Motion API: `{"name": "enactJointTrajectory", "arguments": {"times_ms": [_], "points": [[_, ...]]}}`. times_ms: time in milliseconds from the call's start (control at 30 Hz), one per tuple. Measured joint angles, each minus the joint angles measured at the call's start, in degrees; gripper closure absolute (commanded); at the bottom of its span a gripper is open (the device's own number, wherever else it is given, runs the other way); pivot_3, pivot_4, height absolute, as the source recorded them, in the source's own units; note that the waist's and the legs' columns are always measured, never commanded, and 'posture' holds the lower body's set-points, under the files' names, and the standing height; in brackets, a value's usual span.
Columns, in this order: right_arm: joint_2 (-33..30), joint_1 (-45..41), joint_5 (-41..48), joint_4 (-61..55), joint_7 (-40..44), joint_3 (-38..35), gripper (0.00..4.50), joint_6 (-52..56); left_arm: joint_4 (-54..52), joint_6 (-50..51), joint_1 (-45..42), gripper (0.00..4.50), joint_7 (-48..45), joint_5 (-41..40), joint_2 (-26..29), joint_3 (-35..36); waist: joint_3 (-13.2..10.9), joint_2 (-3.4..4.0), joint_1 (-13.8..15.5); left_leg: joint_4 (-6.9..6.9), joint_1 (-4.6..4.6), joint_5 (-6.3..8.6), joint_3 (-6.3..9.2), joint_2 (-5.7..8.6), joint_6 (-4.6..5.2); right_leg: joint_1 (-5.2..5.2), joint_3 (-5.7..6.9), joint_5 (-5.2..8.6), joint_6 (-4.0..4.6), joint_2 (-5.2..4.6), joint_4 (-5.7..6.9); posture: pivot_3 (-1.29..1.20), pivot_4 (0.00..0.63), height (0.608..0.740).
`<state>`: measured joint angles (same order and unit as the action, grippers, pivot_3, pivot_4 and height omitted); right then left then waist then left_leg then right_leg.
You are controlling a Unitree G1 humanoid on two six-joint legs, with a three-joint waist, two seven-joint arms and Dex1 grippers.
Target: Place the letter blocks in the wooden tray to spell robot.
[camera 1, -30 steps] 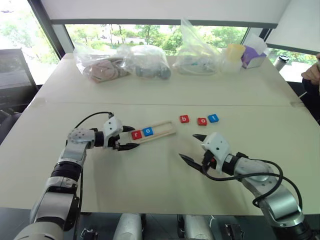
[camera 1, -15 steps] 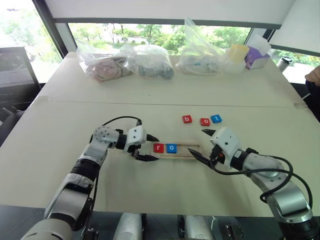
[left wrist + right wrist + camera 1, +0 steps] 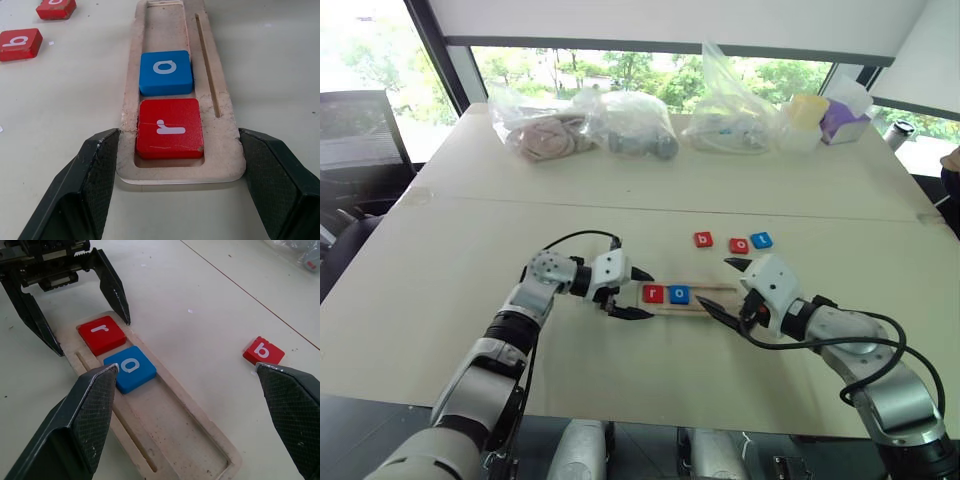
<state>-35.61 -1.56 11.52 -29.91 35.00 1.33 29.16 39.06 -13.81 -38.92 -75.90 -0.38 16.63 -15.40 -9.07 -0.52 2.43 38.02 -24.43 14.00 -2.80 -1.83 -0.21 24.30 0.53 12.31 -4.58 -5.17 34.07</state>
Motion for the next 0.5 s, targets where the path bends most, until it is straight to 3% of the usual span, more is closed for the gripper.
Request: {"name": "enactJointTrajectory", "arguments": {"times_ms": [433,500], "points": [[0.20,-0.97,-0.01,0.00,-0.05,0.16,0.00,0.00,-4.23,3.57,1.90,1.38,2.85,0.03,-0.67,-0.90,0.00,0.00,0.00,0.00,-0.03,0.04,0.01,0.05,0.08,-0.11,0.00,0.00,0.00,0.01,0.02,0.00,0.150,0.740],[0.23,-0.98,-0.01,0.00,-0.04,0.18,0.00,0.00,-4.62,4.03,2.15,0.35,3.41,-0.06,-0.75,-0.90,0.00,0.00,0.01,0.00,-0.03,0.04,0.01,0.05,0.08,-0.10,0.00,0.00,0.00,0.01,0.02,0.00,0.150,0.740]]}}
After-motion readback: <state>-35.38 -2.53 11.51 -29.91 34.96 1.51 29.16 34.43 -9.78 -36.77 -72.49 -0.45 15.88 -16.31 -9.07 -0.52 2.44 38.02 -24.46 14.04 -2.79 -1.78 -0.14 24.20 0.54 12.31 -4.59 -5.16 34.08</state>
